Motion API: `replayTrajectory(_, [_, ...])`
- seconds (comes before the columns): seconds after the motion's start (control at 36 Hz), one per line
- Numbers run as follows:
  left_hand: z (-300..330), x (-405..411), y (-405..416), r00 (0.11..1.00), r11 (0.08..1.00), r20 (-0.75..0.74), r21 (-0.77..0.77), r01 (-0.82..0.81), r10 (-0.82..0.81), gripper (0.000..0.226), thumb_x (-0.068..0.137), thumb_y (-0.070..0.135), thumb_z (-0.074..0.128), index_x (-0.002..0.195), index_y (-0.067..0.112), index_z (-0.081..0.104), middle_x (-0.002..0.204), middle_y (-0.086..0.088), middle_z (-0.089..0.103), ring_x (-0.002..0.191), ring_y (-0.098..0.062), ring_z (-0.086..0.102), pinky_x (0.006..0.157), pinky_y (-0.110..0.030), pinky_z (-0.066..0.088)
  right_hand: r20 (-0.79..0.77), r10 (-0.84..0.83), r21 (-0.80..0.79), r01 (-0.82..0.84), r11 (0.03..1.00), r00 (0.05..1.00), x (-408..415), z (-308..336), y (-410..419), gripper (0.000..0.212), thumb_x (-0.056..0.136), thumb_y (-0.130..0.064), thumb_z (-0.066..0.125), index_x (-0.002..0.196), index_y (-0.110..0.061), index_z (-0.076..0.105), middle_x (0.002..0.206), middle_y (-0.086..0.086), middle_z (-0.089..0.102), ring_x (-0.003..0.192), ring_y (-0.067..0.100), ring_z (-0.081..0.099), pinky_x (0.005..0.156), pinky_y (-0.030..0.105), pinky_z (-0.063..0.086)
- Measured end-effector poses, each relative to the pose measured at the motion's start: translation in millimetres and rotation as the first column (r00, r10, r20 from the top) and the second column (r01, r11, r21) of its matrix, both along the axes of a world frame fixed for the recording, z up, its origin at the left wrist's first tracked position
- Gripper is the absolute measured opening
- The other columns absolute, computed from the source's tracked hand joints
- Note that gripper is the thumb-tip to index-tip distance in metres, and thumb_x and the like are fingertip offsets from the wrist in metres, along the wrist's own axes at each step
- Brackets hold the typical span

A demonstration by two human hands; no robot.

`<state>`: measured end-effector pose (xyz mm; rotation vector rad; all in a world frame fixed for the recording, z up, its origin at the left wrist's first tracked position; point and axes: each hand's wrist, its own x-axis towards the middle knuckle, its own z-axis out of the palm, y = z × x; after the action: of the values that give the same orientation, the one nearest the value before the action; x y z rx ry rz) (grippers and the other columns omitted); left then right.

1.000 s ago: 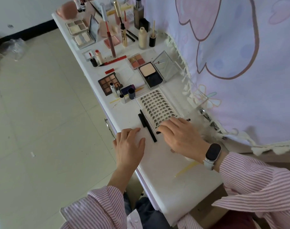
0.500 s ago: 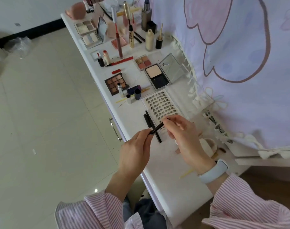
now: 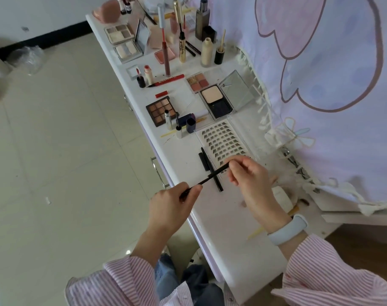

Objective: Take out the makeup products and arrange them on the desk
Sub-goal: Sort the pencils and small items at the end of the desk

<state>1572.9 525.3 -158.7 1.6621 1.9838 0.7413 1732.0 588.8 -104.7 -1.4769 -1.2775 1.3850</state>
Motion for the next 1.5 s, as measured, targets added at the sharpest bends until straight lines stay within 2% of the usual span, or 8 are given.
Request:
replayTrajectory(0.17, [1.6,-17.0,-7.0,0.922,0.957,0.333,-0.269,-0.108,0.198,0.022,0.097,0.029,0.044,0.08,0.02,0.056,0.054,0.006,0.042,0.048,-0.013,0.036,0.045,-0.02,0.028,-0.053,-0.163,0.035,0.165,0.986,0.985,11.5,-4.1,9.8,0.018,0.087,0.005,0.05,0.085,-0.011,0.058,0.068,0.004,0.064,0.056,0.006,0.055,0.054,0.016,0.043])
replayTrajectory(0.36, [3.6,-4.1,16.8,0.575,0.842,0.617,-0.439,-0.314,0.537,0.016,0.094,0.007,0.048,0.097,0.003,0.063,0.068,-0.004,0.052,0.062,-0.016,0.049,0.057,-0.02,0.048,0.445,0.003,0.334,-0.169,0.927,0.896,-16.3,-45.3,-21.8,0.011,0.081,0.0,0.066,0.089,-0.001,0.059,0.076,-0.003,0.059,0.063,0.007,0.056,0.064,0.005,0.044])
replayTrajectory(0.5, [0.5,4.1,36.4,0.629,0.825,0.536,-0.413,-0.387,0.563,0.011,0.087,0.012,0.059,0.092,0.007,0.067,0.064,0.003,0.06,0.044,-0.002,0.048,0.042,-0.01,0.039,0.665,-0.109,0.489,-0.32,0.811,0.739,-37.0,-60.9,-23.6,0.014,0.084,-0.021,0.056,0.08,-0.008,0.06,0.069,0.001,0.06,0.063,0.014,0.051,0.052,0.023,0.045])
replayTrajectory(0.61, [-1.0,8.6,47.2,0.728,0.826,0.409,-0.392,-0.404,0.55,0.016,0.086,0.022,0.062,0.097,0.012,0.067,0.076,0.003,0.068,0.067,-0.007,0.061,0.062,-0.019,0.049,0.795,-0.14,0.432,-0.39,0.813,0.59,-39.3,-68.3,-16.4,0.024,0.083,-0.029,0.047,0.085,-0.011,0.063,0.077,0.002,0.061,0.07,0.021,0.056,0.059,0.03,0.045])
replayTrajectory(0.83, [0.4,11.6,51.5,0.812,0.866,0.352,-0.369,-0.336,0.466,0.035,0.09,0.017,0.052,0.125,0.011,0.056,0.107,-0.003,0.067,0.086,-0.017,0.066,0.07,-0.022,0.048,0.782,-0.15,0.437,-0.359,0.825,0.605,-3.1,-51.1,-23.5,0.026,0.088,-0.025,0.041,0.093,-0.011,0.063,0.085,0.003,0.062,0.077,0.018,0.054,0.068,0.032,0.047])
replayTrajectory(1.17, [2.8,24.7,42.6,0.913,0.944,0.303,-0.265,-0.194,0.273,0.036,0.093,0.016,0.051,0.13,0.013,0.052,0.117,-0.002,0.06,0.089,-0.009,0.055,0.078,-0.021,0.041,0.984,-0.053,0.121,-0.413,0.903,0.172,43.4,-57.0,-15.1,0.039,0.061,-0.027,0.078,0.094,-0.015,0.064,0.101,0.009,0.062,0.088,0.034,0.059,0.071,0.045,0.044])
replayTrajectory(1.33, [2.4,24.7,32.7,0.935,0.971,0.304,-0.208,-0.121,0.181,0.035,0.091,0.012,0.054,0.126,0.013,0.055,0.117,-0.002,0.056,0.086,-0.007,0.056,0.075,-0.017,0.044,0.94,-0.037,0.189,-0.427,0.884,0.34,45.1,-52.9,-12.4,0.037,0.064,-0.022,0.077,0.098,-0.014,0.065,0.106,0.01,0.061,0.094,0.037,0.057,0.074,0.047,0.044])
replayTrajectory(1.5, [4.6,22.1,19.6,0.938,0.993,0.335,-0.106,-0.057,0.089,0.036,0.086,0.012,0.062,0.121,0.019,0.058,0.113,0.005,0.056,0.091,-0.004,0.053,0.071,-0.007,0.041,0.308,0.079,0.15,-0.131,0.98,0.948,25.8,-15.5,-10.8,0.016,0.084,-0.029,0.058,0.097,-0.02,0.063,0.103,-0.001,0.062,0.094,0.011,0.057,0.082,0.017,0.044])
